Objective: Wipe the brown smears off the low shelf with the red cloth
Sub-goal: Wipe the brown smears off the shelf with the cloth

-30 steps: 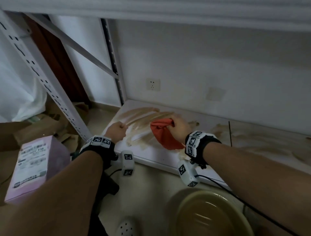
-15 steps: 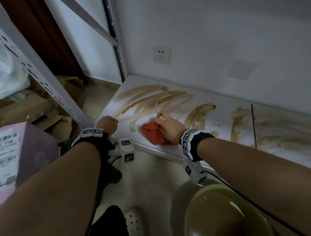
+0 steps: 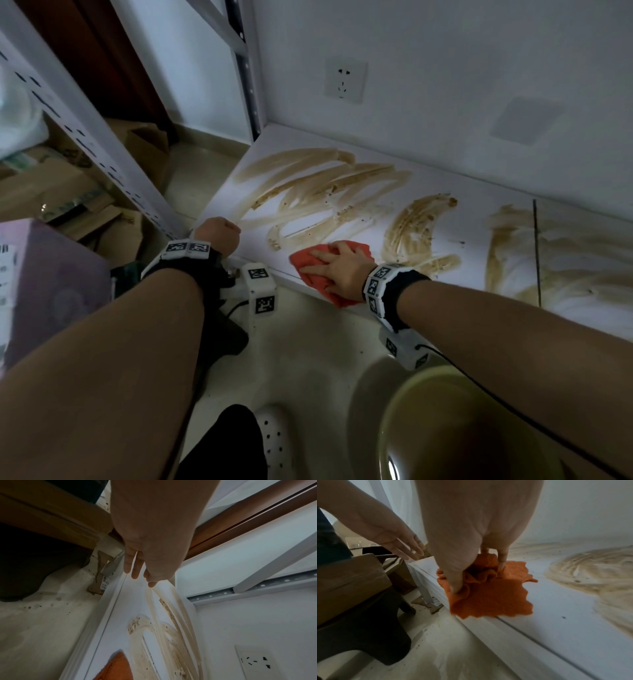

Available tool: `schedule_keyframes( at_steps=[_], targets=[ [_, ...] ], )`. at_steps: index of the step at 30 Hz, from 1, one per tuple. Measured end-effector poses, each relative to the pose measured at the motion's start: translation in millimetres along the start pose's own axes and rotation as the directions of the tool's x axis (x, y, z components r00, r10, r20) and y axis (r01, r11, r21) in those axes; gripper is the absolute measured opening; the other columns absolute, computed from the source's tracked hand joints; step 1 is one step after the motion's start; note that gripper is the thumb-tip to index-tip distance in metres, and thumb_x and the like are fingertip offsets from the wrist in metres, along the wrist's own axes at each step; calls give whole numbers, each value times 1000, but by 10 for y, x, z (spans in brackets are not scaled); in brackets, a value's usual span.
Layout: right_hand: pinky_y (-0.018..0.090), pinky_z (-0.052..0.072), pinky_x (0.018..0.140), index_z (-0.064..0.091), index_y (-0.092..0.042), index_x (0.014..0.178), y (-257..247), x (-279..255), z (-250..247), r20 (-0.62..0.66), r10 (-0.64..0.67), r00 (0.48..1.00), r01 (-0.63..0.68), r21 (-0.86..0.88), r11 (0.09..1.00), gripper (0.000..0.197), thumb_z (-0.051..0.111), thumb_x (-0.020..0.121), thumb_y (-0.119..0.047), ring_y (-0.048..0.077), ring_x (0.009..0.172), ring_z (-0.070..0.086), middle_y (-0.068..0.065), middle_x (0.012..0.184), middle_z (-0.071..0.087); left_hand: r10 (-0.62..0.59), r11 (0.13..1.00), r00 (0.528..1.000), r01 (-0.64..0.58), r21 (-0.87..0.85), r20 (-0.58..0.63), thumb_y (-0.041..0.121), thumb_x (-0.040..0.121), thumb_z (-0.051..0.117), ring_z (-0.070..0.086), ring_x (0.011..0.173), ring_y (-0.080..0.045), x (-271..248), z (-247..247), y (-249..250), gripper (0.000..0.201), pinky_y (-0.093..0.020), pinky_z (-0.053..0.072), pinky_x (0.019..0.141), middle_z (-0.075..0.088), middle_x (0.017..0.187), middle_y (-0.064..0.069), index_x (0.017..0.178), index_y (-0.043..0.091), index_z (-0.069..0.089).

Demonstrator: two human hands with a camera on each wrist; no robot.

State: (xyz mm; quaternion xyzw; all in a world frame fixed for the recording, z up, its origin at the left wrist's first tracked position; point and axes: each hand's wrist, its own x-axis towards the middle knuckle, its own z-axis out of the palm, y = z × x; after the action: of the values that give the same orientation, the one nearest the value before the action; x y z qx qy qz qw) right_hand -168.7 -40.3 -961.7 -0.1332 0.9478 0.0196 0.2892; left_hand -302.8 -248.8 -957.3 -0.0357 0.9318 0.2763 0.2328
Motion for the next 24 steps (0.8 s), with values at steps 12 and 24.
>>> schedule_keyframes(
  at_steps=[12,24],
  targets=[
    [52,19,114,8,-33,151,-432,553,-108,-44,-136,990,135,-30,990,65,43,98,-20,23,148,1,-7,160,-2,37,987,997,-27,162,-63,14,97,38,54,119,-29,17,-100,-63,35,-33,43,98,56,131,-13,119,3,62],
    [53,16,116,6,-34,151,-260,217,-125,26,21,999,-23,82,996,70,46,96,-17,27,146,4,-3,160,-2,48,992,994,-36,118,-100,8,96,38,55,118,-30,58,-164,-133,34,-33,43,100,59,126,-13,119,1,62]
  ],
)
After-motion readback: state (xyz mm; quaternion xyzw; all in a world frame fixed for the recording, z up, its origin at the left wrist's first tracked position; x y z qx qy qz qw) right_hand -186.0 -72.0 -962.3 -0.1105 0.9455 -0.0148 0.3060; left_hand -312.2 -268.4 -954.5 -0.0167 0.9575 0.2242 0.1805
